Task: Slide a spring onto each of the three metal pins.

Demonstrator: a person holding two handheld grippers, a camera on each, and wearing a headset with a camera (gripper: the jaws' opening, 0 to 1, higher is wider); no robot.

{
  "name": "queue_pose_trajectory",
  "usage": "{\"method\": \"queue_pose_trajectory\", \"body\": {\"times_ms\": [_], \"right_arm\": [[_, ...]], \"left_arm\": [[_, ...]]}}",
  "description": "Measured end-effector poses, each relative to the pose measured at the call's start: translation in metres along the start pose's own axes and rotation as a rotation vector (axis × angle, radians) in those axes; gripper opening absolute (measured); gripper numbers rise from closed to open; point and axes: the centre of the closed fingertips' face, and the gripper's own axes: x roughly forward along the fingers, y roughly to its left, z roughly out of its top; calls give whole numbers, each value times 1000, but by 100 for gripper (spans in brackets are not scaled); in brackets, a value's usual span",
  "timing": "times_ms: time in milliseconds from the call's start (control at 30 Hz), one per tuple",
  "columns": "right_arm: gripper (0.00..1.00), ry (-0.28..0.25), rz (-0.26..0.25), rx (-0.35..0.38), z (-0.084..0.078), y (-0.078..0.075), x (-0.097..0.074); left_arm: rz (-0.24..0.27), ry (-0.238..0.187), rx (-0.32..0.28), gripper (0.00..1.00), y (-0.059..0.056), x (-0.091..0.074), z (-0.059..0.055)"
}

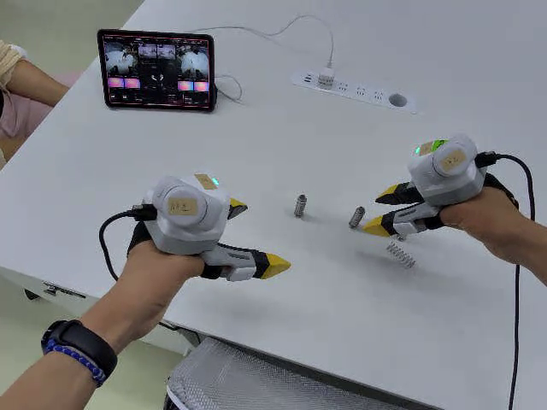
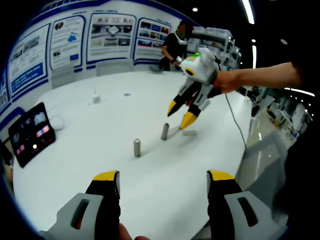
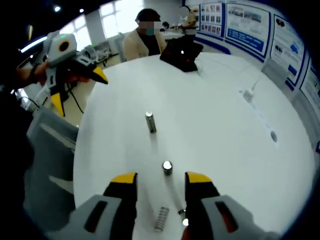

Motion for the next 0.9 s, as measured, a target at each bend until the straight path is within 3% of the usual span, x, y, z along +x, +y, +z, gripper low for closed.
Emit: {"method": "queue_pose_trajectory", "body": {"times_ms": [133,600,900], "right_arm": [[40,-57,2,78,4,2,-3],[46,-136,-29,169,-2,4,-12],[47,-218,-45,238,-2,9,-19]], "left_arm": [[2,-2,1,72,-1,0,1],[-2,-6,5,72,-7,1,5],[-5,-4,15,72,-10,1,9]]}}
